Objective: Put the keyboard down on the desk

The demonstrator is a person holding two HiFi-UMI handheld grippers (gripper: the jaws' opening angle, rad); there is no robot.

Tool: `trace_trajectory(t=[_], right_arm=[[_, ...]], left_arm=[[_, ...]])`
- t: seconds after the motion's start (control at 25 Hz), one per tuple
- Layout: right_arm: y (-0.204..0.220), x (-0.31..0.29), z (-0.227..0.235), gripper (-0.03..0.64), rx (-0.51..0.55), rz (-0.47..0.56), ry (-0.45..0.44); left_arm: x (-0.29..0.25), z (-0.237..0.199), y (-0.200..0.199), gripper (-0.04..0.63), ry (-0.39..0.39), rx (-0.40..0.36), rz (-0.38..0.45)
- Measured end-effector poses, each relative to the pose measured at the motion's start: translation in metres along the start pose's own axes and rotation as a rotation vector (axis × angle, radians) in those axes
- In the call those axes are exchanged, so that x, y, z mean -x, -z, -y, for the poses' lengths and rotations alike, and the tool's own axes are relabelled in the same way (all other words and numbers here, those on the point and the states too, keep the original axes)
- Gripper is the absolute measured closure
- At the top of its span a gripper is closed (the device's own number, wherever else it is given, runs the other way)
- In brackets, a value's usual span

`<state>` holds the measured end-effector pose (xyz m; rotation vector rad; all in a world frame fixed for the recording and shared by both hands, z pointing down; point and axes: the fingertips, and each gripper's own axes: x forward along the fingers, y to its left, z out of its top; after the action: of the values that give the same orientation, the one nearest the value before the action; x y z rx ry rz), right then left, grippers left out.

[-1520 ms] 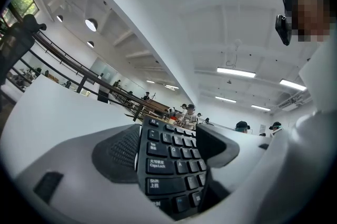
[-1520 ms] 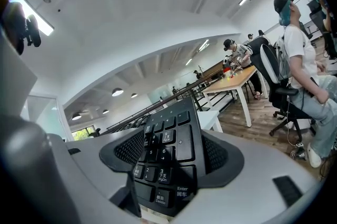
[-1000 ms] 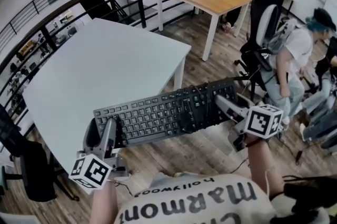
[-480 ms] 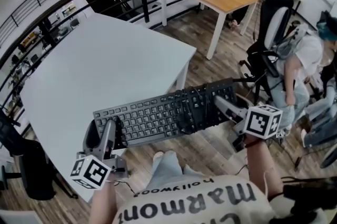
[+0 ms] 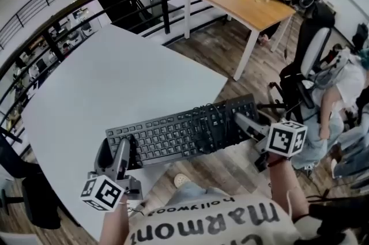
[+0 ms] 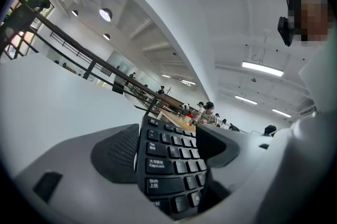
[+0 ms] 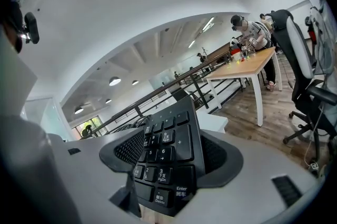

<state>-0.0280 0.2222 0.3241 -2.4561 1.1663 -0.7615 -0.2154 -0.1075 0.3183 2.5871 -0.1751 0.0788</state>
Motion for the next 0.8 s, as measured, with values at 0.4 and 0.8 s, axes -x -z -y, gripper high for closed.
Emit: trace_trajectory(t=[0.4, 0.8], right_arm=[[-0.026, -0.078, 0.025, 0.299, -0.006, -0.01, -0.023], [-0.066, -0.122, 0.036, 0.299, -0.006, -0.037, -0.066]], left_arm=[[-0.072, -0.031, -0.011, 0.262, -0.014, -0.003, 0.001], [-0.108, -0.029, -0.037, 0.262, -0.044, 0.018, 0.028]])
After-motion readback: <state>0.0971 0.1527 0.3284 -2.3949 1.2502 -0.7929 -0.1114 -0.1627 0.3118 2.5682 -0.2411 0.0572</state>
